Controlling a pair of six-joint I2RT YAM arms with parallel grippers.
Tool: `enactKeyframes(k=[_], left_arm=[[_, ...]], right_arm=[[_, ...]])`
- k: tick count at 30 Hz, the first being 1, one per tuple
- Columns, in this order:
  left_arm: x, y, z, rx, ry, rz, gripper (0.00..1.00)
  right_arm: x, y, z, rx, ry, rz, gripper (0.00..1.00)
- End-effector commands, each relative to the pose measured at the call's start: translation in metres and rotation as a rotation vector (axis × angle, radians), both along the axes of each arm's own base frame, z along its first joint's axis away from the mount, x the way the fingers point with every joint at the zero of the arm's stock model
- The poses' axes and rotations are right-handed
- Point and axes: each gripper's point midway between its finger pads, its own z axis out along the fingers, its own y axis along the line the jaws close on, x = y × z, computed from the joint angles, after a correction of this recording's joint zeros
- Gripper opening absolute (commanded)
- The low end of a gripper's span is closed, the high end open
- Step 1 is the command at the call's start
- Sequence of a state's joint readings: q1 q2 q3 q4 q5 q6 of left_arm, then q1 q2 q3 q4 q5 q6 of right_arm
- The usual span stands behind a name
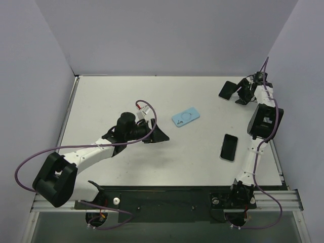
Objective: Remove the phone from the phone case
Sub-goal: Place the phone at the center of the board, then adjust the phone case at the center of the board.
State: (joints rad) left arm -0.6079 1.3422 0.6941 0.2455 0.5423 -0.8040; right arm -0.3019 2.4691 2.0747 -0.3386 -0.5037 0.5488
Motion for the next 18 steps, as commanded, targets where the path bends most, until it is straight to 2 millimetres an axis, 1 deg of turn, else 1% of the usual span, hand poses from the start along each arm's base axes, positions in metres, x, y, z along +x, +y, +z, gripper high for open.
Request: enactKeyframes(k=[1,2,3,4,5,6,7,8,9,10,11,12,13,14,15,16,17,18], left_arm=[[0.005,-0.007,0.023,-0.061,-0.055,-0.013,0.73],[0.004,-0.007,0.022,-0.062,-0.048,-0.009,0.73],[0.005,-0.006,0.024,-0.065,-0.052,-0.006,0.73],[0.004,-0.006,0.025,-0.067,-0.053,-0.004,0.73],[0.004,-0.006,0.026,-0.068,-0.054,-0.001,0.73],[0.004,-0.005,0.028,-0.071,-0.057,0.001,0.73],[0.004,-0.005,0.027,-0.068,-0.054,0.006,0.73],[0.004,-0.004,0.027,-0.068,-0.053,0.008,0.73],[0.004,-0.004,0.028,-0.07,-0.051,0.012,0.73],[0.004,-0.003,0.028,-0.072,-0.05,0.014,0.73],[0.003,-0.004,0.029,-0.075,-0.046,0.013,0.74],[0.002,-0.003,0.031,-0.079,-0.047,0.012,0.74],[0.001,-0.004,0.032,-0.085,-0.04,0.008,0.75],[0.0,-0.003,0.035,-0.089,-0.046,0.01,0.75],[-0.001,-0.002,0.035,-0.09,-0.044,0.012,0.76],[-0.003,-0.001,0.038,-0.091,-0.047,0.013,0.76],[-0.003,0.001,0.039,-0.088,-0.05,0.02,0.76],[-0.005,0.003,0.038,-0.08,-0.045,0.024,0.76]], right_arm=[[-0.019,-0.029,0.03,-0.239,0.079,0.007,0.67],[-0.025,-0.024,0.031,-0.267,0.105,0.02,0.79],[-0.036,-0.033,0.037,-0.346,0.136,-0.003,0.81],[-0.042,-0.034,0.057,-0.424,0.131,-0.024,0.81],[-0.052,-0.028,0.054,-0.442,0.154,-0.017,0.82],[-0.054,-0.018,0.068,-0.473,0.132,-0.01,0.82],[-0.059,-0.007,0.066,-0.479,0.14,0.011,0.82],[-0.059,0.014,0.072,-0.487,0.125,0.035,0.82],[-0.062,0.036,0.066,-0.477,0.125,0.076,0.82],[-0.061,0.051,0.071,-0.442,0.095,0.09,0.82],[-0.061,0.072,0.061,-0.413,0.081,0.126,0.82],[-0.061,0.089,0.06,-0.356,0.058,0.147,0.82],[-0.056,0.105,0.054,-0.324,0.026,0.163,0.82],[-0.056,0.122,0.048,-0.243,0.019,0.177,0.82],[-0.051,0.136,0.044,-0.194,-0.006,0.187,0.82],[-0.05,0.15,0.037,-0.117,-0.009,0.217,0.82],[-0.047,0.16,0.037,-0.064,-0.03,0.233,0.82],[-0.048,0.178,0.031,-0.045,-0.034,0.274,0.82]])
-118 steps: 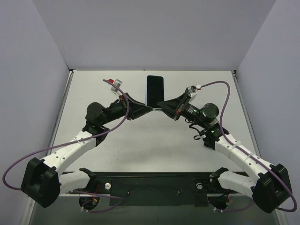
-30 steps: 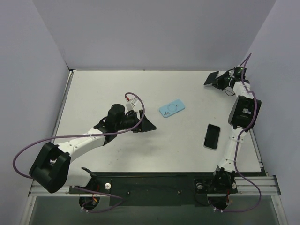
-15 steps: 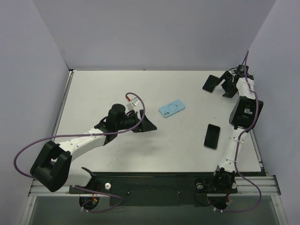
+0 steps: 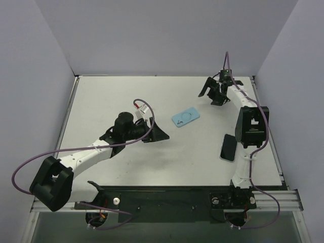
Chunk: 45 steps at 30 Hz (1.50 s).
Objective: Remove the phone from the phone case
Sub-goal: Adjust the phone case at the center of the board.
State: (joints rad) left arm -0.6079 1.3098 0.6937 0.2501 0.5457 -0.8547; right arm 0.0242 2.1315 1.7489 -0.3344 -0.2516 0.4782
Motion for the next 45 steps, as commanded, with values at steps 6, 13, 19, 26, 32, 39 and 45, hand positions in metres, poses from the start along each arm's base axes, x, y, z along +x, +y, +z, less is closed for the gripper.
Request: enactKeyframes(k=[6,13,19,26,32,39,45], left_arm=[[0.001,0.013,0.014,0.025,-0.027,0.068,0.71],[0.033,0.019,-0.031,0.144,0.117,0.22,0.7],[0.086,0.006,-0.093,0.226,0.314,0.292,0.73],[0.165,0.012,-0.12,0.26,0.313,0.39,0.6],[0.204,0.002,-0.122,0.305,0.25,0.34,0.54],[0.218,-0.019,-0.141,0.253,0.315,0.311,0.48],[0.227,-0.03,-0.132,0.188,0.301,0.297,0.49]], right_arm=[[-0.014,0.072,-0.038,0.274,0.061,0.199,0.76],[-0.06,0.094,-0.048,0.315,0.116,0.258,0.67],[-0.086,0.109,-0.053,0.373,0.07,0.221,0.63],[-0.09,0.096,-0.069,0.261,0.123,0.209,0.57],[-0.085,0.085,-0.072,0.178,0.161,0.226,0.54],[-0.075,0.097,-0.068,0.196,0.151,0.239,0.49],[-0.067,0.112,-0.061,0.214,0.129,0.27,0.49]])
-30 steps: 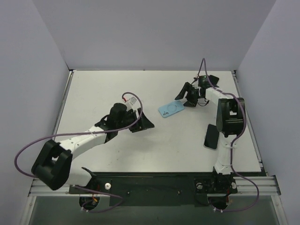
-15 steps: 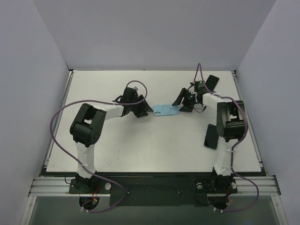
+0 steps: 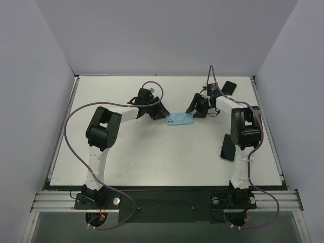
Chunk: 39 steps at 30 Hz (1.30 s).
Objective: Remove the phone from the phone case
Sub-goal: Adjust the phone case at the center of the board.
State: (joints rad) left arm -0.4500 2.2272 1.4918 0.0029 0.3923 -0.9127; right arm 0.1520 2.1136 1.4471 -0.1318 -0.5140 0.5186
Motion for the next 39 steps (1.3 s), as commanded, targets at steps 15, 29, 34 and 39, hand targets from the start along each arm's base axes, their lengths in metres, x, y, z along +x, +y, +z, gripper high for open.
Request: enactKeyframes(k=[15,29,34,39], left_arm=[[0.032,-0.017,0.079,-0.101,-0.209,-0.047,0.4],[-0.002,0.007,0.151,-0.235,-0.371,-0.1,0.04],[-0.018,0.008,0.164,-0.268,-0.381,-0.121,0.0],[-0.025,0.003,0.168,-0.274,-0.32,-0.102,0.0]], right_arm=[[0.016,0.04,0.064,-0.028,-0.191,0.135,0.43],[-0.044,0.08,0.145,0.336,-0.617,0.079,0.22],[-0.044,0.061,0.133,0.309,-0.508,-0.034,0.46],[-0.078,0.052,0.105,0.08,-0.481,0.145,0.6]])
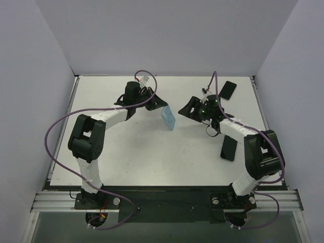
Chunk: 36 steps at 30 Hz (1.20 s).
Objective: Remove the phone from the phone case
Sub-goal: Adjust the phone case at the center of the board.
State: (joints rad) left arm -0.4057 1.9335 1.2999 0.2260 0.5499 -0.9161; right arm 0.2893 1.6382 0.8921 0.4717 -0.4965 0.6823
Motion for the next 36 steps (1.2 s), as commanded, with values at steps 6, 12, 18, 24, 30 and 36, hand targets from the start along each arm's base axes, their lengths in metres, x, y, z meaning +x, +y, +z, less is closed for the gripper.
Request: enactKeyframes(k=[6,12,18,24,30,36], left_arm=[[-0.012,-0.008,0.029,-0.067,0.083,0.067,0.0],[-0.016,-0.011,0.028,-0.166,0.172,0.132,0.0],[-0.023,-0.023,0.024,-0.142,0.166,0.085,0.0],[-0.039,-0.033,0.013,0.009,0.137,0.03,0.81],[-0.044,-0.026,0.045,0.109,0.007,-0.003,0.84],[-0.041,0.036,0.098,0.166,-0.148,0.091,0.79]], right_arm=[[-0.052,0.01,0.006,-0.619,-0.408,0.128,0.77],[-0.027,0.028,0.011,-0.731,-0.519,-0.086,0.78],[-0.028,0.019,0.019,-0.5,-0.431,-0.279,0.76],[-0.063,-0.041,0.017,-0.335,-0.346,-0.401,0.76],[-0.08,-0.05,-0.013,-0.236,-0.112,-0.313,0.75],[-0.092,0.034,-0.032,0.003,0.128,-0.187,0.49]])
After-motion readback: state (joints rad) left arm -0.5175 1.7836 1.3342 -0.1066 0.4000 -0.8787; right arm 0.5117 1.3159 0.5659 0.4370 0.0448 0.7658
